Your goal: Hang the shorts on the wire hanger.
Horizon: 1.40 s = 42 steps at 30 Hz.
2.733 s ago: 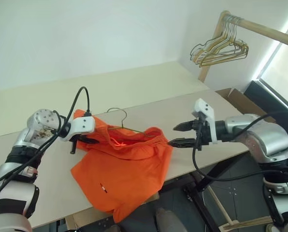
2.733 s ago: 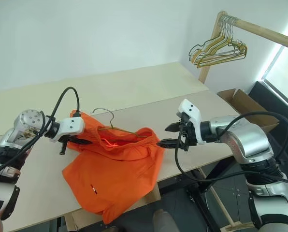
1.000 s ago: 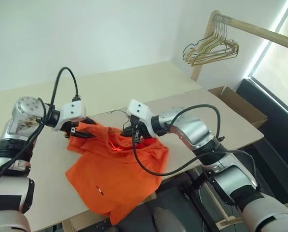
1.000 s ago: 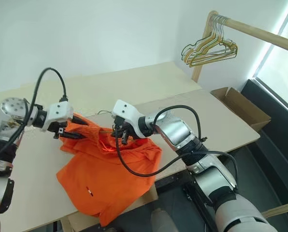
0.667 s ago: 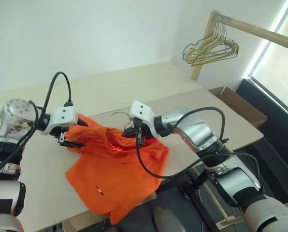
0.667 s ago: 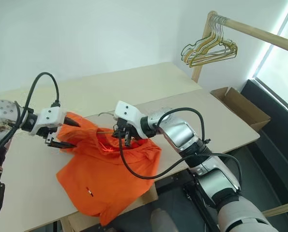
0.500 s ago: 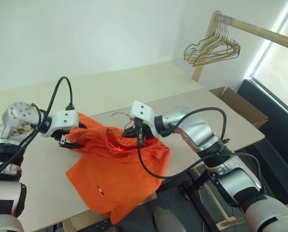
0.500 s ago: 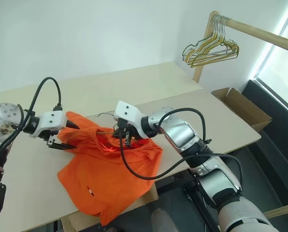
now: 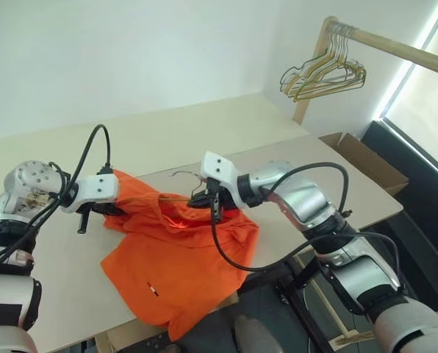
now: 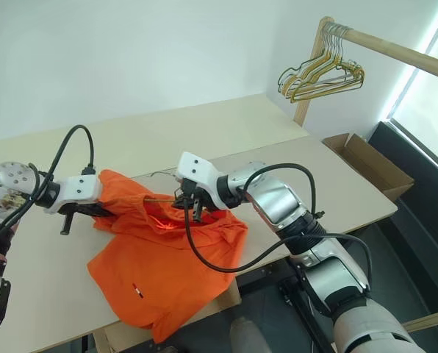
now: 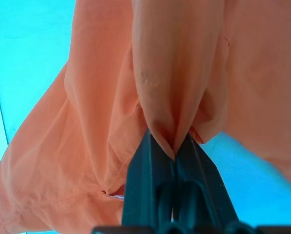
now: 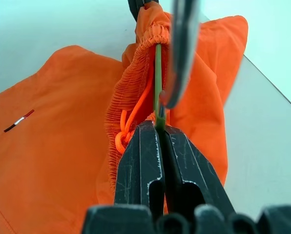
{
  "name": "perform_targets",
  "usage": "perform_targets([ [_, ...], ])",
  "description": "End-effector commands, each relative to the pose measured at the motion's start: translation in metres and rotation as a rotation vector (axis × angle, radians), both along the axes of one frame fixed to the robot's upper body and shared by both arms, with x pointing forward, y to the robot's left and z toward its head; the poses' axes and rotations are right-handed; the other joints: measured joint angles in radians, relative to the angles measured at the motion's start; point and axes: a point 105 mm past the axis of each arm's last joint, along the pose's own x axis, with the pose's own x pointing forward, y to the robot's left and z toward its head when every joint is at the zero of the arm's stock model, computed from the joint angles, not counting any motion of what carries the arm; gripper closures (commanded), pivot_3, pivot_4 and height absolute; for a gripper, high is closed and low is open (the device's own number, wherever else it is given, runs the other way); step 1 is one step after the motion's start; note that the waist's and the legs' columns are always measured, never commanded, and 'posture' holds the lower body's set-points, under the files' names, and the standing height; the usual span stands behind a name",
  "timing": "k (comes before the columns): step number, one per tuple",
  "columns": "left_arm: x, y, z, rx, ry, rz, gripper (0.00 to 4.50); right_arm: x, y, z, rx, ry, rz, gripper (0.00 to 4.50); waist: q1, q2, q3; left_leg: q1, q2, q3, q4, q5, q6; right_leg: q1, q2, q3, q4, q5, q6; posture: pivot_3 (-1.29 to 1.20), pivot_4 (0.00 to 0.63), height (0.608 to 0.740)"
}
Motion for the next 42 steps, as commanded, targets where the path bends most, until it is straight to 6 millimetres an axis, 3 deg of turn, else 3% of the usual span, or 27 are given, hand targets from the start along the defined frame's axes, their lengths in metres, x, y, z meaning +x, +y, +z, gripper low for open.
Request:
perform_targets([
  [1, 0.004, 0.002, 0.017, 0.008, -0.060, -0.006, 4.47, 0.001, -0.001, 0.020, 0.043, -0.058, 0.009, 4.50, 0.000, 0.000, 0.000, 0.000, 0.000, 0.000, 0.000, 0.000, 0.000, 0.000, 0.000, 0.000, 0.000, 0.000, 0.000, -0.24, 0.000, 0.740],
  [4, 0.005, 0.000, 0.017, -0.007, -0.061, 0.000, 4.47, 0.002, -0.002, 0.020, 0.042, -0.055, 0.009, 4.50, 0.000, 0.000, 0.000, 0.000, 0.000, 0.000, 0.000, 0.000, 0.000, 0.000, 0.000, 0.000, 0.000, 0.000, 0.000, -0.24, 0.000, 0.740],
  [7, 0.003, -0.005, 0.020, -0.056, -0.042, -0.008, 3.83, 0.002, -0.002, 0.020, 0.043, -0.052, 0.011, 4.50, 0.001, 0.000, 0.000, 0.000, 0.000, 0.000, 0.000, 0.000, 0.000, 0.000, 0.000, 0.000, 0.000, 0.000, 0.000, -0.24, 0.000, 0.740],
  [12, 0.004, 0.001, 0.017, -0.022, -0.058, 0.010, 2.27, 0.002, -0.002, 0.020, 0.043, -0.050, 0.014, 4.50, 0.004, 0.000, 0.000, 0.000, 0.000, 0.000, 0.000, 0.000, 0.000, 0.000, 0.000, 0.000, 0.000, 0.000, 0.000, -0.24, 0.000, 0.740],
  [15, 0.002, 0.009, 0.011, 0.021, -0.045, 0.029, 2.27, 0.001, -0.002, 0.021, 0.043, -0.050, 0.016, 4.50, 0.004, 0.000, 0.000, 0.000, 0.000, 0.000, 0.000, 0.000, 0.000, 0.000, 0.000, 0.000, 0.000, 0.000, 0.000, -0.24, 0.000, 0.740],
  [18, 0.003, 0.012, 0.007, 0.033, -0.038, 0.046, 2.92, 0.002, -0.003, 0.021, 0.043, -0.050, 0.015, 4.50, 0.006, 0.000, 0.000, 0.000, 0.000, 0.000, 0.000, 0.000, 0.000, 0.000, 0.000, 0.000, 0.000, 0.000, 0.000, -0.24, 0.000, 0.740],
  [23, 0.006, 0.014, 0.006, 0.028, -0.054, 0.057, 4.49, 0.002, -0.003, 0.021, 0.042, -0.048, 0.012, 4.50, 0.007, 0.000, 0.000, 0.000, 0.000, 0.000, 0.000, 0.000, 0.000, 0.000, 0.000, 0.000, 0.000, 0.000, 0.000, -0.24, 0.000, 0.740],
  [42, 0.003, 0.034, 0.012, 0.003, -0.071, 0.153, 4.49, -0.002, -0.013, 0.011, -0.005, -0.056, 0.026, 4.50, 0.007, 0.000, 0.000, 0.000, 0.000, 0.000, 0.000, 0.000, 0.000, 0.000, 0.000, 0.000, 0.000, 0.000, 0.000, -0.23, 0.000, 0.740],
])
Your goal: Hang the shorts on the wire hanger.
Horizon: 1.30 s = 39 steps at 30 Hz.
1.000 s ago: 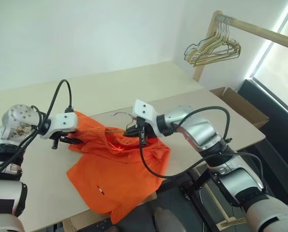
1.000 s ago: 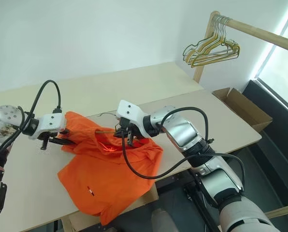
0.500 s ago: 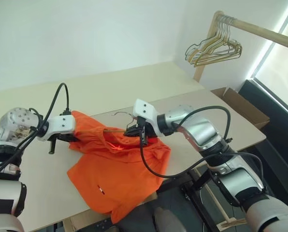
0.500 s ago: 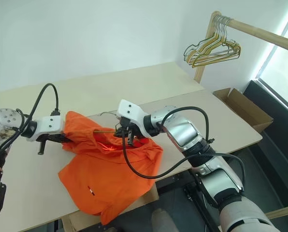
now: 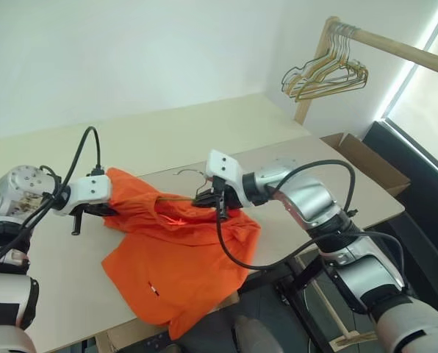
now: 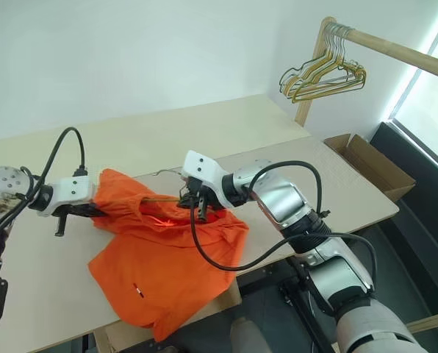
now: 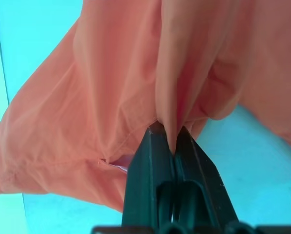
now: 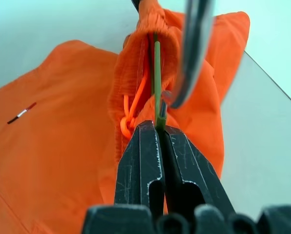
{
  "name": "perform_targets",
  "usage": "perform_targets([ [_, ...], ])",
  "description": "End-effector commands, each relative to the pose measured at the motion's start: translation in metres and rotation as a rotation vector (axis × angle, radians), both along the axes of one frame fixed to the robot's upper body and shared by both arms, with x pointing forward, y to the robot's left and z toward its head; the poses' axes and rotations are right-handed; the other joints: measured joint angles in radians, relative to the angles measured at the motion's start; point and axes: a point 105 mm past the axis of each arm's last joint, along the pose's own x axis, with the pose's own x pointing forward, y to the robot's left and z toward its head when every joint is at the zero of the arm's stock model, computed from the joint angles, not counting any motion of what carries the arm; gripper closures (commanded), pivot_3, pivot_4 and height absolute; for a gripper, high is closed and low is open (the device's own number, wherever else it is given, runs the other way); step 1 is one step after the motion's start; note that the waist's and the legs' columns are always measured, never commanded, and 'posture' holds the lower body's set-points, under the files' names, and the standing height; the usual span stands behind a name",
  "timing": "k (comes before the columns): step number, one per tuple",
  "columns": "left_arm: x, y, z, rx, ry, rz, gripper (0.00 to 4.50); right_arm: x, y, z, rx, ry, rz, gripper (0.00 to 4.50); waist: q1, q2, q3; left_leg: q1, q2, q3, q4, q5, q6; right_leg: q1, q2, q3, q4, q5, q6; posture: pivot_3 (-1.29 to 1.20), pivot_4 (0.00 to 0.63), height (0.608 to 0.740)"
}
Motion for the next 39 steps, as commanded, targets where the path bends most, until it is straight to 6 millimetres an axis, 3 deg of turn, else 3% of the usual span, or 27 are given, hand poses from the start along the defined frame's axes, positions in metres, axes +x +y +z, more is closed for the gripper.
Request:
perform_targets([
  [1, 0.002, 0.012, 0.018, -0.017, -0.060, 0.057, 4.49, -0.005, -0.002, 0.010, 0.013, -0.057, 0.033, 4.50, 0.000, 0.000, 0.000, 0.000, 0.000, 0.000, 0.000, 0.000, 0.000, 0.000, 0.000, 0.000, 0.000, 0.000, 0.000, -0.23, 0.000, 0.740],
  [16, -0.002, 0.013, 0.015, -0.015, -0.060, 0.053, 4.49, -0.008, -0.006, 0.005, -0.015, -0.064, 0.048, 4.50, 0.003, 0.000, 0.000, 0.000, 0.000, 0.000, 0.000, 0.000, 0.000, 0.000, 0.000, 0.000, 0.000, 0.000, 0.000, -0.23, 0.000, 0.740],
  [19, -0.004, 0.008, 0.017, -0.039, -0.047, 0.020, 3.86, -0.008, -0.005, 0.005, -0.014, -0.066, 0.051, 4.50, 0.003, 0.000, 0.000, 0.000, 0.000, 0.000, 0.000, 0.000, 0.000, 0.000, 0.000, 0.000, 0.000, 0.000, 0.000, -0.23, 0.000, 0.740],
  [29, -0.017, -0.002, 0.051, -0.077, -0.028, -0.118, 0.64, -0.007, -0.001, 0.008, -0.011, -0.073, 0.057, 4.50, 0.001, 0.000, 0.000, 0.000, 0.000, 0.000, 0.000, 0.000, 0.000, 0.000, 0.000, 0.000, 0.000, 0.000, 0.000, -0.23, 0.000, 0.740],
  [31, -0.017, -0.015, 0.066, -0.112, -0.063, -0.172, 0.02, -0.006, -0.001, 0.009, -0.012, -0.075, 0.057, 4.50, 0.003, 0.000, 0.000, 0.000, 0.000, 0.000, 0.000, 0.000, 0.000, 0.000, 0.000, 0.000, 0.000, 0.000, 0.000, -0.22, 0.000, 0.740],
  [34, -0.014, -0.044, 0.075, -0.190, -0.079, -0.252, 0.02, -0.005, 0.000, 0.010, -0.013, -0.077, 0.061, 4.50, 0.014, 0.000, 0.000, 0.000, 0.000, 0.000, 0.000, 0.000, 0.000, 0.001, 0.000, 0.000, 0.000, 0.000, 0.000, -0.21, 0.000, 0.740],
  [39, -0.007, -0.076, 0.051, -0.153, -0.028, -0.356, 0.02, -0.004, 0.004, 0.013, -0.018, -0.084, 0.074, 4.50, 0.030, 0.000, 0.000, 0.001, -0.001, 0.000, 0.000, 0.000, 0.000, 0.001, 0.000, 0.000, 0.000, 0.000, 0.000, -0.22, 0.000, 0.740],
])
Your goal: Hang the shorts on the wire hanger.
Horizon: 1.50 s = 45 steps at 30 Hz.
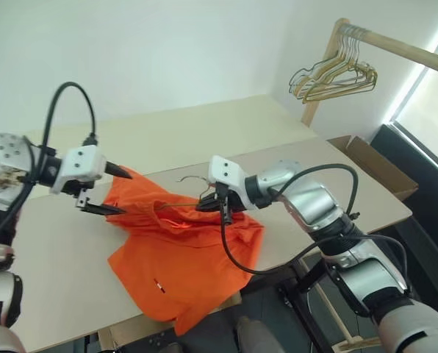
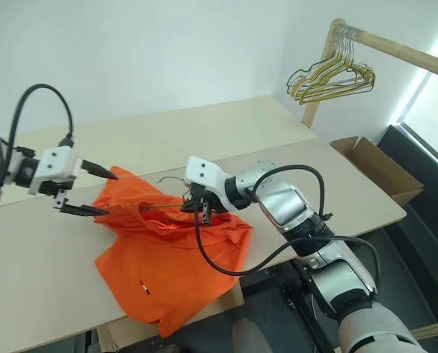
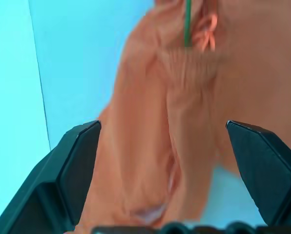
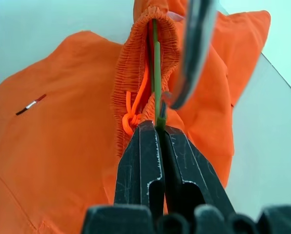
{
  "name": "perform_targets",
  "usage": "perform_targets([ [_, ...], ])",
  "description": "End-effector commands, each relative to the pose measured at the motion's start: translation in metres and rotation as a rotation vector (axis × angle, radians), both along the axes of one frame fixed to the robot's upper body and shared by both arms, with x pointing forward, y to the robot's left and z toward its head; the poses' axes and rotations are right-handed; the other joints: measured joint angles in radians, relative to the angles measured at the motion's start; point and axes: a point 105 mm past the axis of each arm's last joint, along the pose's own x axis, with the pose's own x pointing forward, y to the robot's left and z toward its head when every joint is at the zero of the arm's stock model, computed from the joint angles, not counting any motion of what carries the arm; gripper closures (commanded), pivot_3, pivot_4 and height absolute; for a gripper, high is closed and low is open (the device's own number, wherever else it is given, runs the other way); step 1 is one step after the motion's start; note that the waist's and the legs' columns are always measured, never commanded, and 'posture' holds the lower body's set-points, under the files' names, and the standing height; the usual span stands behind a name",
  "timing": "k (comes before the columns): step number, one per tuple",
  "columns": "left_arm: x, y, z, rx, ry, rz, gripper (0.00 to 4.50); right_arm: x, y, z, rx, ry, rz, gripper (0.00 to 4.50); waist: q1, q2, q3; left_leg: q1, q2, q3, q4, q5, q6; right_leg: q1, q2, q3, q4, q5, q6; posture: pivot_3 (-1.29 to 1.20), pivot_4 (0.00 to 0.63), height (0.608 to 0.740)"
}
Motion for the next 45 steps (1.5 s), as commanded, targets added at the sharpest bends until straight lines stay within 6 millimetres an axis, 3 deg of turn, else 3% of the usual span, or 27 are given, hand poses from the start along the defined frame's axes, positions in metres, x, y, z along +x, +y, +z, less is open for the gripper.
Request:
perform_targets([
  [1, 0.007, -0.018, -0.010, 0.045, 0.000, -0.055, 0.02, 0.001, 0.006, 0.019, 0.017, -0.071, 0.036, 4.50, 0.000, 0.000, 0.000, 0.000, 0.000, 0.000, 0.000, 0.000, 0.000, 0.000, 0.000, 0.000, 0.000, 0.000, 0.000, -0.22, 0.000, 0.740],
  [9, 0.027, -0.025, -0.035, 0.159, -0.032, -0.054, 0.02, 0.003, 0.008, 0.026, 0.024, -0.084, 0.031, 4.50, -0.020, 0.000, 0.000, -0.001, 0.000, 0.000, 0.000, 0.000, 0.000, -0.001, 0.000, 0.000, 0.000, 0.000, 0.000, -0.25, 0.000, 0.740],
  [23, 0.035, -0.024, -0.032, 0.151, -0.051, -0.051, 4.32, 0.011, 0.002, 0.045, 0.055, -0.101, -0.004, 4.50, -0.032, 0.000, 0.000, -0.001, 0.000, 0.000, 0.000, 0.000, 0.000, -0.001, 0.000, 0.000, 0.000, 0.000, 0.000, -0.27, 0.000, 0.740],
  [30, 0.038, -0.029, -0.024, 0.068, -0.044, -0.019, 4.47, 0.008, 0.002, 0.049, 0.063, -0.110, 0.009, 4.50, -0.033, 0.000, 0.000, -0.001, 0.000, 0.000, 0.000, 0.000, 0.000, -0.001, 0.000, 0.000, 0.000, 0.000, 0.000, -0.27, 0.000, 0.740],
  [31, 0.037, -0.030, -0.023, 0.052, -0.034, -0.015, 4.50, 0.009, 0.001, 0.049, 0.057, -0.114, -0.001, 3.92, -0.033, 0.000, 0.000, -0.001, 0.000, 0.000, 0.000, 0.000, 0.000, -0.001, 0.000, 0.000, 0.000, 0.000, 0.000, -0.27, 0.000, 0.740],
  [36, 0.034, -0.027, -0.023, 0.041, -0.020, -0.009, 4.50, 0.014, -0.013, 0.056, 0.064, -0.114, -0.072, 2.48, -0.035, 0.000, 0.000, -0.001, 0.000, 0.000, 0.000, 0.000, 0.000, -0.001, 0.000, 0.000, 0.000, 0.000, 0.000, -0.28, 0.000, 0.740],
  [43, 0.033, -0.023, -0.026, 0.035, -0.009, 0.012, 4.50, 0.003, -0.064, 0.085, 0.107, -0.151, -0.183, 0.19, -0.030, 0.000, 0.000, -0.002, 0.000, 0.000, 0.000, 0.000, 0.000, -0.001, -0.001, -0.001, -0.001, 0.000, 0.000, -0.28, 0.000, 0.740],
  [45, 0.032, -0.023, -0.027, 0.036, -0.006, 0.016, 4.50, -0.004, -0.076, 0.092, 0.126, -0.144, -0.210, 0.03, -0.029, 0.000, 0.000, -0.002, 0.000, 0.000, 0.000, 0.000, 0.000, -0.001, -0.001, -0.001, -0.002, 0.000, 0.000, -0.28, 0.000, 0.740],
])
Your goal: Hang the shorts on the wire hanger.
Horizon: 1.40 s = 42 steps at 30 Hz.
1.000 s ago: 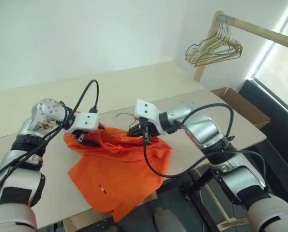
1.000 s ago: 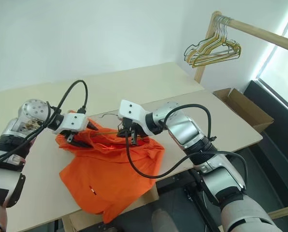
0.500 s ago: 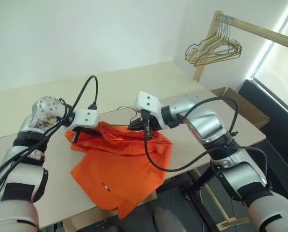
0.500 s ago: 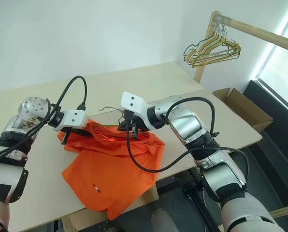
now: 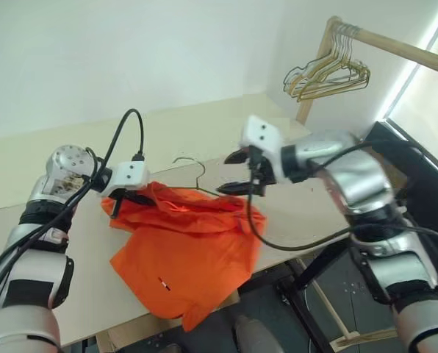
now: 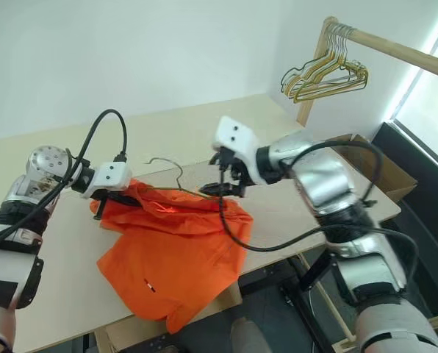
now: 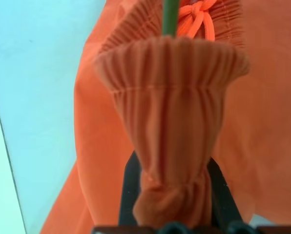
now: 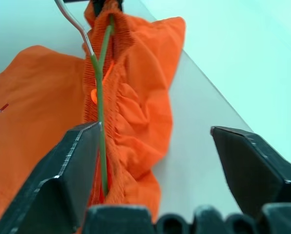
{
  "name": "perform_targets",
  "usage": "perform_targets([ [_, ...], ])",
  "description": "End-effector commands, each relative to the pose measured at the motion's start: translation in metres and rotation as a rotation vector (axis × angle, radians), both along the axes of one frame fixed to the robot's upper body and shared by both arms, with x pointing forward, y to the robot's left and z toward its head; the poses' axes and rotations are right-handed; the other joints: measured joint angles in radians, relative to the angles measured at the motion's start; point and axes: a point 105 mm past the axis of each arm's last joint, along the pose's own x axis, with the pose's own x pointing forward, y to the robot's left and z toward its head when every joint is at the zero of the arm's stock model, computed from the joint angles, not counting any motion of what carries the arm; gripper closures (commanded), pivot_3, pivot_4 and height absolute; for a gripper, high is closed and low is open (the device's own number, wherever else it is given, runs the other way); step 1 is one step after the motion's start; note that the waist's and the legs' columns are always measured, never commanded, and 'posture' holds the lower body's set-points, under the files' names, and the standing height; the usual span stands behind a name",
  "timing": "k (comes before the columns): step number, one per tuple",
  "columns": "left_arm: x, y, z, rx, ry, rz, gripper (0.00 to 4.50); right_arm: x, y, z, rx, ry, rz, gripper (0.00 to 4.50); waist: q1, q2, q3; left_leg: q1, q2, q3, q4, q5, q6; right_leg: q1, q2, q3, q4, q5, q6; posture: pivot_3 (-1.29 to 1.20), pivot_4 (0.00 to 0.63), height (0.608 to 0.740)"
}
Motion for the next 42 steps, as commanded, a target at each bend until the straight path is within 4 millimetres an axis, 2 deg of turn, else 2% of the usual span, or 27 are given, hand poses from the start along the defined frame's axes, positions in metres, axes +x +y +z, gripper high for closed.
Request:
perform_targets([
  [1, 0.002, 0.001, 0.014, -0.023, -0.048, 0.004, 4.50, -0.018, -0.019, 0.027, 0.063, -0.034, -0.025, 0.03, 0.001, 0.000, 0.000, 0.000, 0.000, 0.000, 0.000, 0.000, 0.000, 0.000, 0.000, 0.000, 0.000, 0.000, 0.000, -0.28, 0.000, 0.740],
  [3, 0.002, 0.001, 0.014, -0.023, -0.045, 0.006, 4.50, -0.029, -0.029, 0.022, 0.035, -0.011, -0.034, 0.03, 0.001, 0.000, 0.000, 0.000, 0.000, 0.000, 0.000, 0.000, 0.000, 0.000, 0.000, 0.000, -0.001, 0.000, 0.000, -0.28, 0.000, 0.740],
  [7, 0.003, 0.001, 0.015, -0.027, -0.045, 0.009, 4.50, -0.041, -0.038, -0.014, -0.124, 0.030, -0.060, 0.03, -0.001, 0.000, 0.000, 0.000, 0.001, 0.000, 0.000, 0.000, 0.000, 0.001, 0.000, 0.000, -0.006, 0.000, 0.000, -0.28, 0.000, 0.740],
  [10, 0.004, 0.000, 0.016, -0.030, -0.047, 0.010, 4.50, -0.027, -0.039, -0.043, -0.200, 0.073, -0.151, 0.03, -0.005, 0.000, 0.000, 0.001, 0.002, 0.002, 0.000, 0.000, 0.000, 0.001, 0.000, 0.001, -0.007, 0.000, 0.000, -0.29, 0.000, 0.740],
  [14, 0.004, -0.001, 0.016, -0.033, -0.046, 0.005, 4.50, -0.011, -0.031, -0.068, -0.250, 0.090, -0.200, 0.03, -0.007, 0.000, 0.000, 0.001, 0.002, 0.002, -0.001, 0.000, 0.000, 0.001, 0.001, 0.001, -0.006, 0.000, 0.000, -0.28, 0.000, 0.740],
  [19, 0.005, -0.002, 0.018, -0.045, -0.057, 0.007, 4.50, 0.003, -0.019, -0.085, -0.279, 0.105, -0.212, 0.03, -0.004, 0.000, 0.000, 0.000, 0.001, 0.002, 0.000, 0.000, 0.000, 0.001, 0.000, 0.001, -0.005, 0.000, 0.000, -0.28, 0.000, 0.740],
  [23, 0.004, -0.002, 0.019, -0.046, -0.058, 0.003, 4.50, 0.017, -0.012, -0.092, -0.281, 0.117, -0.231, 0.03, -0.003, 0.000, 0.000, 0.001, 0.001, 0.002, 0.000, 0.000, 0.000, 0.001, 0.001, 0.001, -0.005, 0.000, 0.000, -0.27, 0.000, 0.740],
  [26, 0.003, -0.002, 0.019, -0.046, -0.059, 0.002, 4.50, 0.019, -0.008, -0.094, -0.282, 0.127, -0.209, 0.60, -0.003, 0.000, 0.000, 0.001, 0.001, 0.002, 0.000, 0.000, 0.000, 0.001, 0.001, 0.001, -0.004, 0.000, 0.000, -0.27, 0.000, 0.740],
  [37, 0.000, -0.004, 0.019, -0.046, -0.056, -0.020, 4.50, 0.012, -0.002, -0.085, -0.256, 0.128, -0.134, 4.34, -0.001, 0.000, 0.000, 0.000, 0.001, 0.002, 0.000, 0.000, 0.000, 0.001, 0.000, 0.001, -0.002, 0.000, 0.000, -0.27, 0.000, 0.740],
  [39, 0.000, -0.005, 0.019, -0.052, -0.057, -0.032, 4.50, 0.008, -0.002, -0.085, -0.249, 0.135, -0.117, 4.48, -0.002, 0.000, 0.000, 0.001, 0.001, 0.002, 0.000, 0.000, 0.000, 0.001, 0.001, 0.001, -0.002, 0.000, 0.000, -0.27, 0.000, 0.740],
  [42, -0.001, -0.008, 0.021, -0.073, -0.053, -0.045, 3.80, 0.002, -0.001, -0.082, -0.229, 0.151, -0.090, 4.50, -0.001, 0.000, 0.000, 0.001, 0.001, 0.002, 0.000, 0.000, 0.000, 0.001, 0.001, 0.001, -0.002, 0.000, 0.000, -0.27, 0.000, 0.740],
])
